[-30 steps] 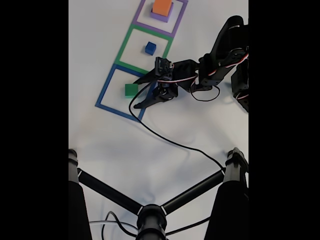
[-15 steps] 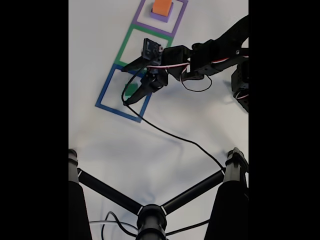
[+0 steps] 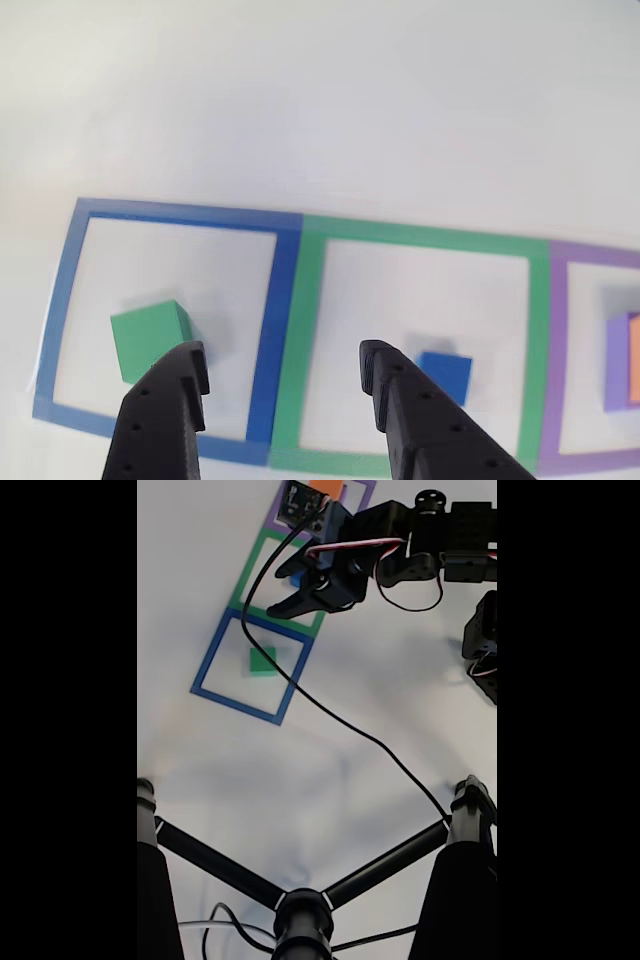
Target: Tower of hanoi
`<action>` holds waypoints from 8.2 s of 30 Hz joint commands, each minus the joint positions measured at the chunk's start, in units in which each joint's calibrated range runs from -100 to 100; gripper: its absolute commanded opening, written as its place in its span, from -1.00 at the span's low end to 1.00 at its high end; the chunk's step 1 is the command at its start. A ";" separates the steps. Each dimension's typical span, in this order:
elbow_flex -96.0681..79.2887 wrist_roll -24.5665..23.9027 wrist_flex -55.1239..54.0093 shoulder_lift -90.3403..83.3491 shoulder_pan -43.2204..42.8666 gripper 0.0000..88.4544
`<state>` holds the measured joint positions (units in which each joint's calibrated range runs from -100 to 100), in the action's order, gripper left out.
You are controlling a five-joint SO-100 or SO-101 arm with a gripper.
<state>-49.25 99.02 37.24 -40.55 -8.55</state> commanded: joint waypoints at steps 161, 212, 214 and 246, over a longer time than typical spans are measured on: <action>-7.50 0.98 -18.01 0.65 -9.86 -0.89; -14.50 0.98 -64.72 37.51 -14.28 -0.89; -15.04 0.98 -65.12 37.51 -14.13 -0.89; 10.58 0.98 1.17 2.97 -4.60 -0.89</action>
<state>-46.75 99.80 21.17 -29.81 -16.81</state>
